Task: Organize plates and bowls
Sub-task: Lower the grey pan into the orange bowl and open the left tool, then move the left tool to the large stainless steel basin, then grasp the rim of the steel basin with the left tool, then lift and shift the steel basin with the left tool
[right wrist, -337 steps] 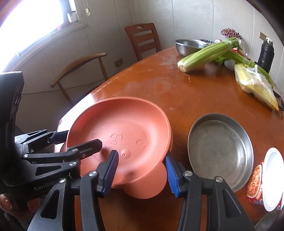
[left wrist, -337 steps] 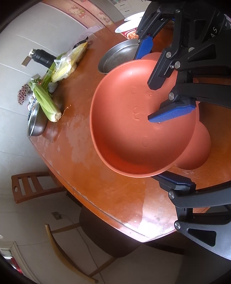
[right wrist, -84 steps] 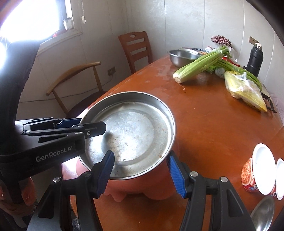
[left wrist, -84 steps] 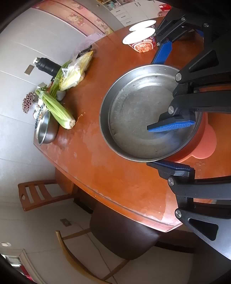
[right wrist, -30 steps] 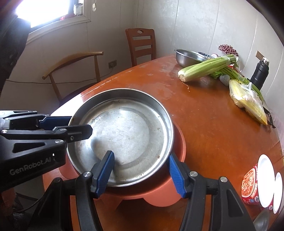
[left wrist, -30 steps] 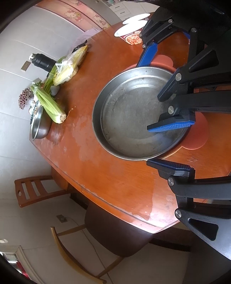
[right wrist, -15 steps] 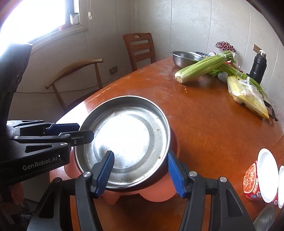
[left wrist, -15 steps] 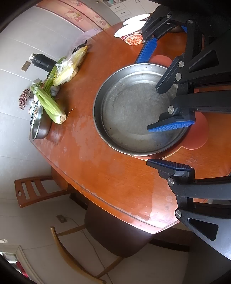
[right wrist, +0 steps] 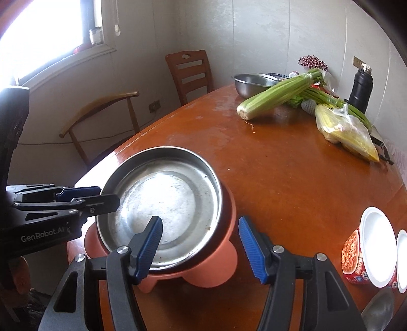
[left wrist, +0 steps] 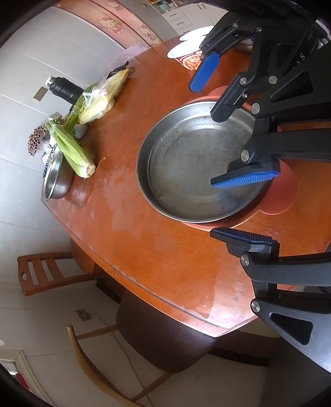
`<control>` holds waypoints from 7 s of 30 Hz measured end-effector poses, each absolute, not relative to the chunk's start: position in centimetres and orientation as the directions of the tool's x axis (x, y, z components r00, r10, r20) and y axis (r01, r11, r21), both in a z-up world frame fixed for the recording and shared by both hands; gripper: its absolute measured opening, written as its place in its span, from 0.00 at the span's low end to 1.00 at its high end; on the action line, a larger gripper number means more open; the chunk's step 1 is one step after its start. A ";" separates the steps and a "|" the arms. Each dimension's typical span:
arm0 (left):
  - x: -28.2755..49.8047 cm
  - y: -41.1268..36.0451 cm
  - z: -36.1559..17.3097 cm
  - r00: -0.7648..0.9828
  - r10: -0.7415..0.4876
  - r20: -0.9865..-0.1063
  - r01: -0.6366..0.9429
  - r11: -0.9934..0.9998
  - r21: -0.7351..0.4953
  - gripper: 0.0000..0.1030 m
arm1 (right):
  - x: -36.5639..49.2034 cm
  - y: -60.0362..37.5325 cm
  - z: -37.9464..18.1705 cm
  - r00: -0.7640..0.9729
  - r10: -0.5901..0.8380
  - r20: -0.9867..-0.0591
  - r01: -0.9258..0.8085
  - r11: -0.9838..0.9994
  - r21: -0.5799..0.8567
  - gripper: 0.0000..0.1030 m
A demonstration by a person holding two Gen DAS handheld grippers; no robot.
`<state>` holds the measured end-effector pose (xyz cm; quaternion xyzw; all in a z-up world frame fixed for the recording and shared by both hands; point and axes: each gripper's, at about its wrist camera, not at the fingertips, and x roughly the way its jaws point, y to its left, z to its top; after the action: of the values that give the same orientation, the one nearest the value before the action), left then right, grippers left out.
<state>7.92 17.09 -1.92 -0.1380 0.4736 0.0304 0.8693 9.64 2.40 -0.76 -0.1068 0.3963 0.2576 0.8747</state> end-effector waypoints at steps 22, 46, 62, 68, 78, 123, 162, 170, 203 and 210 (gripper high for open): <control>7.7 19.4 -3.7 0.511 -0.184 -0.840 -0.278 0.889 -0.364 0.54 | 10.6 -0.3 -1.7 0.456 0.446 -0.770 -0.521 0.836 0.175 0.67; 11.7 14.2 -4.6 0.477 -0.174 -0.861 -0.213 0.928 -0.306 0.54 | 12.6 -1.6 -3.1 0.453 0.424 -0.784 -0.471 0.861 0.192 0.67; 14.5 11.9 -4.6 0.474 -0.177 -0.863 -0.188 0.937 -0.295 0.55 | 13.8 -2.7 -3.2 0.497 0.365 -0.787 -0.424 0.894 0.147 0.67; 14.3 11.8 -4.5 0.490 -0.156 -0.857 -0.181 0.944 -0.275 0.55 | 14.0 -2.9 -3.3 0.516 0.343 -0.785 -0.407 0.905 0.127 0.67; 13.2 12.5 -3.3 0.521 -0.105 -0.847 -0.194 0.952 -0.237 0.55 | 13.6 -3.7 -2.1 0.573 0.347 -0.743 -0.385 0.914 0.129 0.67; 6.9 -1.8 6.7 0.665 -0.104 -0.739 0.027 0.993 -0.115 0.61 | 2.7 -20.6 8.1 0.837 0.189 -0.513 -0.175 0.982 0.075 0.75; 9.2 -14.6 -2.7 0.406 -0.258 -0.877 0.252 0.954 -0.164 0.61 | 2.3 -29.2 -1.8 0.652 0.128 -0.747 -0.098 0.992 0.084 0.63; 9.4 -15.6 -3.3 0.394 -0.251 -0.884 0.275 0.950 -0.147 0.54 | 2.6 -28.0 -2.6 0.641 0.138 -0.755 -0.138 0.988 0.064 0.50; 5.9 -9.0 -1.8 0.422 -0.242 -0.874 0.207 0.964 -0.166 0.47 | 0.1 -21.6 -0.5 0.621 0.231 -0.749 -0.285 0.957 0.058 0.49; 5.7 -7.1 -2.1 0.421 -0.234 -0.876 0.178 0.969 -0.173 0.52 | -0.1 -19.4 -1.0 0.595 0.251 -0.764 -0.329 0.943 0.053 0.51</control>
<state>5.75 -7.14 -2.14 -0.0267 0.5239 -0.1223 0.8426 -0.08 -19.37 -0.96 -0.0466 0.4197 0.1627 0.8918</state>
